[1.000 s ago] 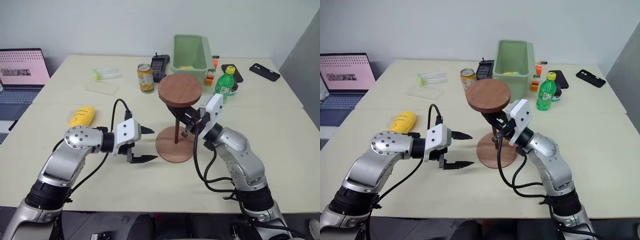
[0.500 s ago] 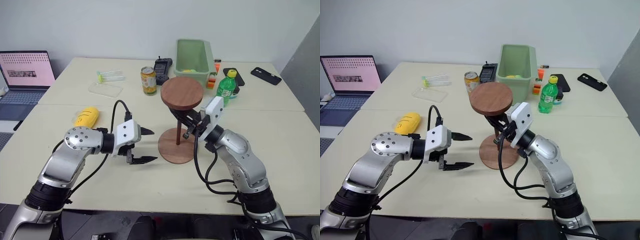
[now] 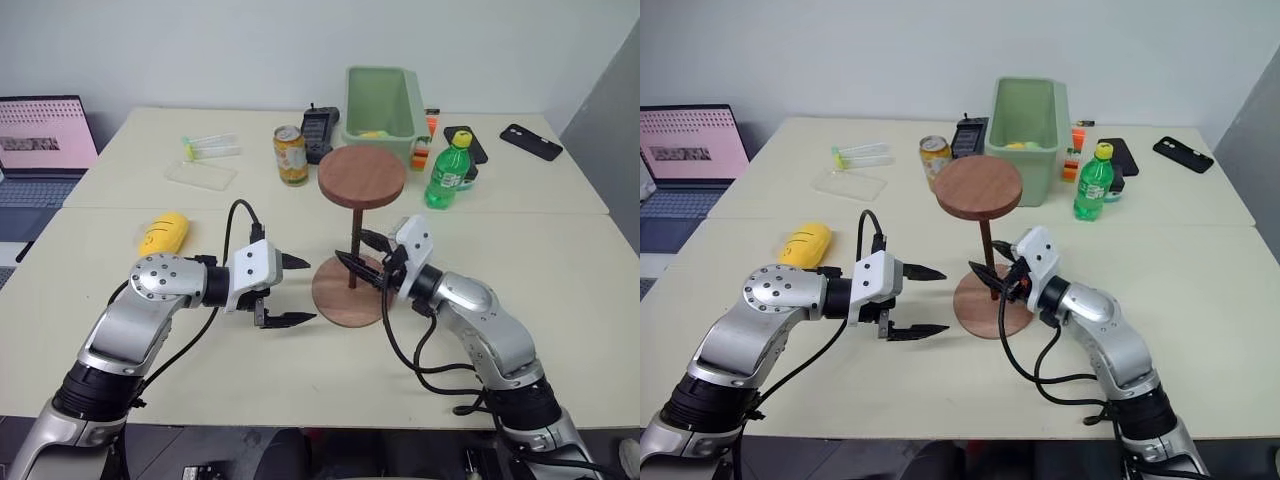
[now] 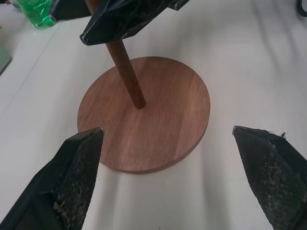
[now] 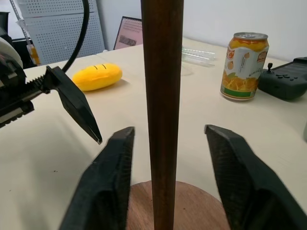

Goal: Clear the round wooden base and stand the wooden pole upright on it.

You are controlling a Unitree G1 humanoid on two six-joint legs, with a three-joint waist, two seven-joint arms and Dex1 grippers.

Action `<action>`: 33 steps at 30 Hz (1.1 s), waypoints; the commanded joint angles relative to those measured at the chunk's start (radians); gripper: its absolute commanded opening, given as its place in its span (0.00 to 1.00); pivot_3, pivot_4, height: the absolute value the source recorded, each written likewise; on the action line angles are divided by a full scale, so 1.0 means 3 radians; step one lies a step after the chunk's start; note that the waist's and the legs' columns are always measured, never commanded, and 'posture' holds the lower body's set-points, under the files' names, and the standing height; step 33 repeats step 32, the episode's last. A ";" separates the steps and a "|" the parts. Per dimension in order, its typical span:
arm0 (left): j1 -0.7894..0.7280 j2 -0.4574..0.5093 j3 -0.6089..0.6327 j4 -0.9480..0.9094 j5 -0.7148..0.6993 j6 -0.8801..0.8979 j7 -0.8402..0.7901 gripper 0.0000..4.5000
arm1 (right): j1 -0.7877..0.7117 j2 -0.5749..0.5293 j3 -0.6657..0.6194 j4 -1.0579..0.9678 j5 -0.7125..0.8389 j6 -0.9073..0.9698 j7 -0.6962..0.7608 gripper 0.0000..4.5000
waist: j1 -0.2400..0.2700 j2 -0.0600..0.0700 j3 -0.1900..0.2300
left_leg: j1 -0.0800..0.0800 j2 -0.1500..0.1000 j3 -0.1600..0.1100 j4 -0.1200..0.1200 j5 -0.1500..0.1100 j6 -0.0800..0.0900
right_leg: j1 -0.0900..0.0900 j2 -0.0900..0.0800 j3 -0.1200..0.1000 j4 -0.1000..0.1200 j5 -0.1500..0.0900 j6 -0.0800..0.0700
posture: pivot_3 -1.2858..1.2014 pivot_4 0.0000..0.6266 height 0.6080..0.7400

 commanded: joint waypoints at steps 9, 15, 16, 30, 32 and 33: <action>-0.0047 -0.0063 0.0162 0.0001 -0.0188 0.0032 0.0053 1.00 | 0.0069 -0.0411 -0.0080 -0.0431 0.0052 0.0237 0.0295 0.56 | 0.0006 0.0000 0.0001 | 0.0000 -0.0004 0.0001 0.0001 0.0000 0.0001 | 0.0002 0.0001 0.0000 0.0000 0.0000 0.0000 | 0.52 0.24 1.00; -0.0030 0.0004 0.0313 0.0028 -0.0284 0.0131 0.0099 1.00 | 0.0204 -0.0878 -0.0309 -0.0639 0.0176 0.0425 0.0559 0.56 | 0.0005 -0.0001 0.0002 | -0.0001 -0.0003 -0.0001 0.0003 -0.0001 0.0001 | 0.0002 0.0001 -0.0001 -0.0001 0.0000 0.0000 | 0.52 0.24 1.00; -0.0011 0.0045 0.0326 0.0034 -0.0245 0.0125 0.0111 1.00 | 0.0250 -0.0974 -0.0396 -0.0672 0.0215 0.0438 0.0607 0.56 | 0.0008 -0.0001 0.0002 | -0.0001 -0.0003 -0.0001 0.0003 -0.0001 0.0001 | 0.0002 0.0001 -0.0001 -0.0001 0.0000 0.0000 | 0.52 0.24 1.00; 0.0296 0.0543 0.0714 0.0181 -0.0239 -0.0023 -0.0044 1.00 | 0.1148 -0.2139 -0.2010 -0.1117 0.1054 0.0478 0.1598 0.56 | 0.0021 -0.0003 0.0016 | 0.0002 -0.0003 -0.0001 0.0001 -0.0001 0.0002 | 0.0010 0.0001 -0.0003 -0.0005 0.0000 0.0000 | 0.52 0.24 1.00; 0.0200 0.0519 0.0690 0.0255 -0.0236 -0.0067 -0.0074 1.00 | 0.1225 -0.2230 -0.2118 -0.1180 0.1128 0.0519 0.1637 0.56 | 0.0024 -0.0003 0.0016 | 0.0001 -0.0005 0.0000 0.0002 -0.0001 0.0002 | 0.0010 0.0001 -0.0003 -0.0006 0.0000 0.0000 | 0.52 0.24 1.00; 0.0200 0.0519 0.0690 0.0255 -0.0236 -0.0067 -0.0074 1.00 | 0.1225 -0.2230 -0.2118 -0.1180 0.1128 0.0519 0.1637 0.56 | 0.0024 -0.0003 0.0016 | 0.0001 -0.0005 0.0000 0.0002 -0.0001 0.0002 | 0.0010 0.0001 -0.0003 -0.0006 0.0000 0.0000 | 0.52 0.24 1.00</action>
